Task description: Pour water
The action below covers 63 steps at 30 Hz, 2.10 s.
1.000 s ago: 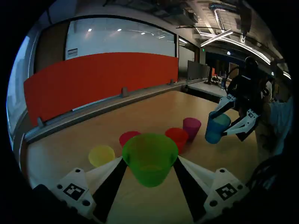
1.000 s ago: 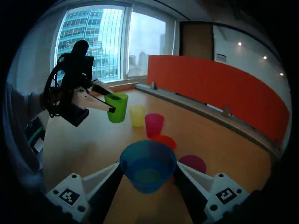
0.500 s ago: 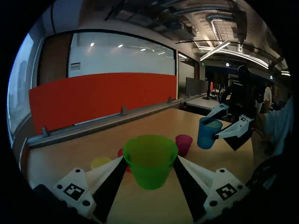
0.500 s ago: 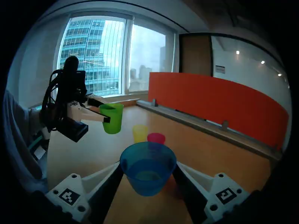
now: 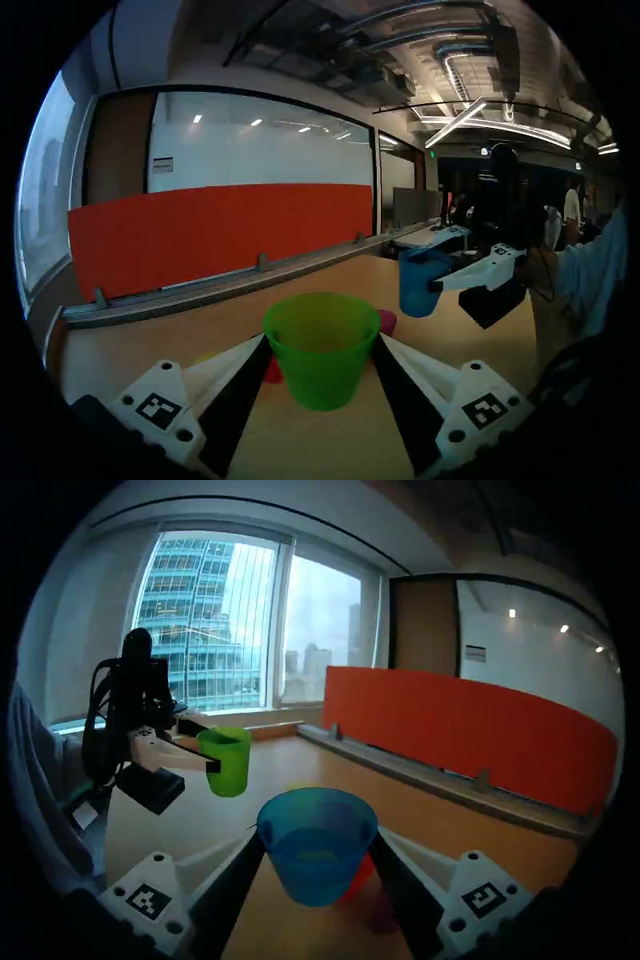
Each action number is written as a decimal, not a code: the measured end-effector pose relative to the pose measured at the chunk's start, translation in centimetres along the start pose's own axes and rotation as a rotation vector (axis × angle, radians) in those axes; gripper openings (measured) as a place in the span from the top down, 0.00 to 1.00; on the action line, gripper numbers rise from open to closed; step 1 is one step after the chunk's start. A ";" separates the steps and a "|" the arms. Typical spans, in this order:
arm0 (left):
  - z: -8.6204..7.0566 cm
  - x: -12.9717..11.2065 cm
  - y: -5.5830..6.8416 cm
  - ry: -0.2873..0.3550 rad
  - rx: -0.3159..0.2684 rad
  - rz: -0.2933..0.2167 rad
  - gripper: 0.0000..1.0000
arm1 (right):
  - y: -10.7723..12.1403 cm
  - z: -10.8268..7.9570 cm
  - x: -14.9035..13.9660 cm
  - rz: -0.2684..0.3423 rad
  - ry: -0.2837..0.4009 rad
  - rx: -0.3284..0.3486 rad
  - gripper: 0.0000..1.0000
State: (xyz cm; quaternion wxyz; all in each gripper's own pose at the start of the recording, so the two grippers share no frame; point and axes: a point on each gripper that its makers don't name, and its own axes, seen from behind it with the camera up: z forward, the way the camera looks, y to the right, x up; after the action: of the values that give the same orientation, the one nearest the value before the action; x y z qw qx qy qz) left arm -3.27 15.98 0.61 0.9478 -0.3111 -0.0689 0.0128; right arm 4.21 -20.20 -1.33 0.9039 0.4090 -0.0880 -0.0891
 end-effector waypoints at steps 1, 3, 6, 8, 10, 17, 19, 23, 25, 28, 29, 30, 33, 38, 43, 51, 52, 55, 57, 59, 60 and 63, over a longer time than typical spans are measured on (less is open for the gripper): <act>-0.1 0.1 0.1 0.004 -0.001 0.000 0.15 | -0.1 0.0 0.3 -0.003 0.007 0.003 0.10; -0.2 0.3 0.4 0.012 -0.002 -0.001 0.15 | -0.2 0.1 0.9 -0.010 0.021 0.010 0.10; -0.3 0.8 0.6 0.025 -0.001 -0.003 0.15 | -0.3 0.3 1.8 -0.020 0.037 0.017 0.10; -0.3 1.0 0.7 0.032 0.002 -0.005 0.15 | -0.2 0.5 2.3 -0.026 0.047 0.019 0.10; -0.3 1.0 0.7 0.035 0.003 -0.009 0.15 | -0.2 0.8 2.9 -0.033 0.057 0.022 0.10; -0.1 1.1 0.7 0.039 0.003 -0.016 0.15 | -0.4 1.5 5.1 -0.059 0.092 0.045 0.10; 0.0 1.2 0.7 0.041 0.003 -0.014 0.15 | -0.6 1.8 5.9 -0.069 0.104 0.054 0.10; 0.1 1.4 0.8 0.043 -0.001 -0.009 0.15 | -1.0 2.2 7.2 -0.086 0.123 0.069 0.10; 0.2 1.6 0.9 0.045 -0.004 -0.005 0.15 | -1.1 2.4 7.8 -0.098 0.130 0.075 0.10; 0.4 1.8 1.1 0.047 -0.007 -0.002 0.15 | -1.2 2.7 8.7 -0.120 0.140 0.082 0.10; 0.4 1.8 1.1 0.048 -0.007 -0.001 0.15 | -1.2 2.9 9.0 -0.127 0.142 0.083 0.10; 0.5 1.9 1.2 0.049 -0.008 -0.001 0.15 | -1.2 3.0 9.3 -0.135 0.145 0.085 0.10; 0.6 1.9 1.3 0.049 -0.013 -0.002 0.15 | -1.2 3.3 10.0 -0.151 0.151 0.091 0.10; 0.8 2.0 1.5 0.047 -0.019 0.001 0.15 | -1.5 3.6 11.3 -0.175 0.161 0.104 0.10; 1.1 2.1 1.7 0.047 -0.027 0.002 0.15 | -1.5 4.0 12.3 -0.209 0.168 0.105 0.10; 1.3 2.3 2.0 0.053 -0.036 0.004 0.15 | -1.6 4.6 13.8 -0.285 0.178 0.098 0.10; 1.4 2.3 2.0 0.054 -0.037 0.003 0.15 | -1.6 4.7 14.0 -0.297 0.179 0.098 0.10; 1.5 2.4 2.1 0.056 -0.039 0.003 0.15 | -1.8 4.9 14.6 -0.335 0.184 0.096 0.10; 1.6 2.4 2.2 0.057 -0.040 0.002 0.15 | -2.0 5.1 15.0 -0.362 0.186 0.093 0.10; 1.6 2.5 2.3 0.059 -0.042 0.002 0.15 | -2.1 5.3 15.4 -0.387 0.186 0.092 0.10; 1.6 2.5 2.4 0.059 -0.043 0.002 0.15 | -2.2 5.4 15.6 -0.401 0.187 0.091 0.10; 1.7 2.6 2.5 0.061 -0.045 0.003 0.15 | -2.4 5.7 16.2 -0.441 0.191 0.087 0.10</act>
State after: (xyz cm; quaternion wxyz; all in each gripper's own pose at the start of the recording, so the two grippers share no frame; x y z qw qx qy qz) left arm -0.89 19.14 0.82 0.9421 -0.3330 -0.0396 0.0033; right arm 18.38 -29.66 1.94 0.8484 0.4635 0.0857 -0.2410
